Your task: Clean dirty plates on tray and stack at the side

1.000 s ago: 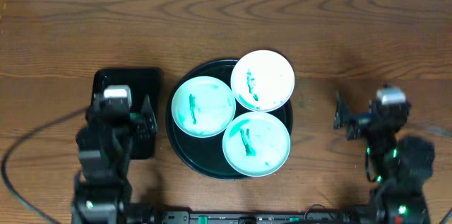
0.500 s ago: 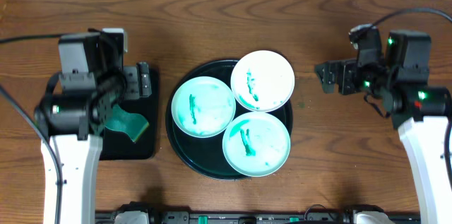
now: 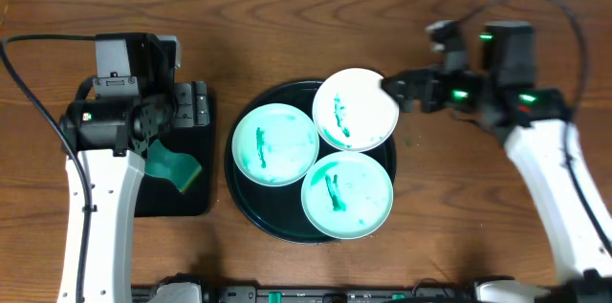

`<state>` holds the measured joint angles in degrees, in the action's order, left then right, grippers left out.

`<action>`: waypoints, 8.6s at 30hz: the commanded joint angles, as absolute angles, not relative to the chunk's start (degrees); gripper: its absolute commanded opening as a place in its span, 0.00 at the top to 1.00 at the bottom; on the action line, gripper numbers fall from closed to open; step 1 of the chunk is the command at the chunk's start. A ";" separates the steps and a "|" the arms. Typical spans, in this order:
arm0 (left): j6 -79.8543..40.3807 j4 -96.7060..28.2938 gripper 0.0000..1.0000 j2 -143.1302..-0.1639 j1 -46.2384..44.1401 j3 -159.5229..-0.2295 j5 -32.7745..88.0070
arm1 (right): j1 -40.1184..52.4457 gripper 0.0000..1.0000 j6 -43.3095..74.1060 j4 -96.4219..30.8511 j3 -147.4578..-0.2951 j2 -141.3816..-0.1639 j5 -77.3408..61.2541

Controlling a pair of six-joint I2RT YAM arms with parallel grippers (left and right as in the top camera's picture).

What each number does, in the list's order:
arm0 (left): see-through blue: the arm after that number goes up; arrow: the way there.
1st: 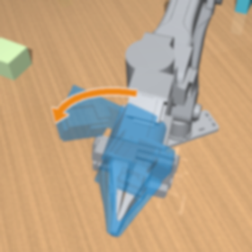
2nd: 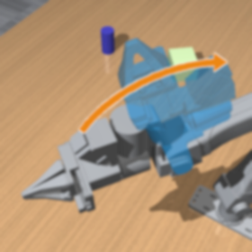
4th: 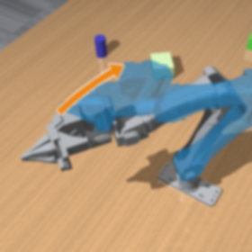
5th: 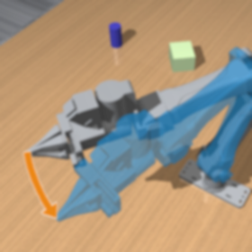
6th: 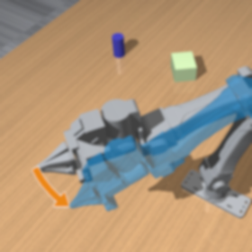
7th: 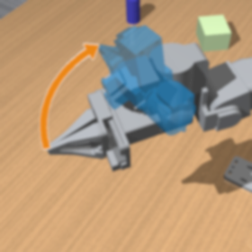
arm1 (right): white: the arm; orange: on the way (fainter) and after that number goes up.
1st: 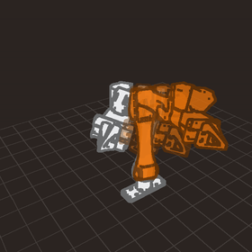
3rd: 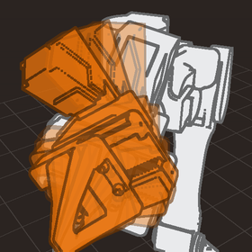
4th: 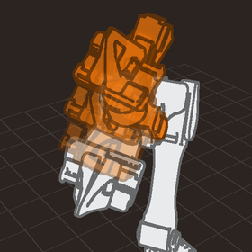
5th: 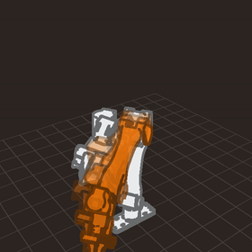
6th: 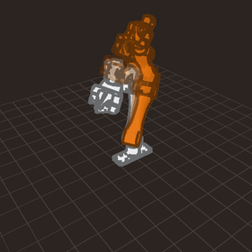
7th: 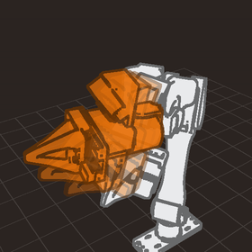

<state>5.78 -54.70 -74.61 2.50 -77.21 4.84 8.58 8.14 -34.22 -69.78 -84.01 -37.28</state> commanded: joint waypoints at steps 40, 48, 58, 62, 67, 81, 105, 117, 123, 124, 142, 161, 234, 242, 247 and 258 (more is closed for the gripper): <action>-10.28 -59.09 0.21 -87.83 4.03 -77.19 -8.67 | 41.34 0.76 33.15 -45.04 -87.85 -120.40 -0.47; -10.44 -58.85 0.21 -88.97 5.08 -77.19 -8.64 | 40.38 0.85 33.85 -43.94 -87.88 -122.02 -2.00; -11.79 -59.72 0.21 -90.17 5.08 -76.58 -8.56 | 40.12 0.99 34.70 -41.60 -87.88 -124.09 -3.99; -13.47 -60.80 0.21 -90.19 5.08 -75.11 -7.94 | 39.29 0.99 34.92 -41.52 -87.88 -124.09 -4.89; -13.87 -61.41 0.21 -90.19 6.63 -70.74 -4.58 | 39.09 0.99 34.57 -41.17 -87.85 -124.09 -5.52; -22.94 -50.30 0.41 -90.19 15.94 -60.58 3.86 | 38.94 0.99 32.51 -40.47 -87.88 -124.09 -7.79; -34.17 -35.73 0.51 -93.54 15.94 -50.76 -1.10 | 38.94 0.99 32.49 -40.49 -87.88 -124.09 -7.97; -32.80 -34.98 0.93 -95.46 15.94 -51.27 -0.64 | 38.94 0.99 32.51 -40.45 -87.88 -124.09 -7.97; -26.61 -40.27 0.93 -91.24 15.94 -55.22 -0.64 | 38.92 0.99 32.51 -40.38 -87.88 -124.09 -8.01; -25.65 -41.04 0.93 -90.28 15.94 -55.81 -0.64 | 38.92 0.99 32.51 -40.27 -87.88 -124.09 -8.03; -5.34 -42.22 0.93 -76.75 6.26 -58.00 10.94 | 36.47 0.99 32.05 -40.56 -88.07 -124.09 -13.80; -22.13 -35.44 0.93 -90.80 -7.22 -57.98 12.60 | 36.47 0.99 31.66 -41.10 -88.07 -124.09 -13.80; -22.26 -37.17 0.93 -100.60 -11.70 -57.93 -4.56 | 34.11 0.99 33.58 -42.61 -88.05 -126.78 -18.74; -10.07 -40.23 0.93 -100.57 -11.97 -57.93 23.11 | 34.11 0.99 33.58 -42.41 -88.07 -126.78 -18.74; -4.49 -37.28 0.93 -100.57 -11.97 -57.93 34.50 | 34.11 0.99 33.58 -42.46 -88.07 -126.78 -18.76; -7.88 -23.79 0.93 -100.60 -11.79 -57.93 23.51 | 34.11 0.99 33.58 -42.50 -88.07 -126.78 -18.74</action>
<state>-6.55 -24.93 -100.09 -11.86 -58.19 28.91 34.57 32.62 -42.37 -88.14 -124.36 -19.55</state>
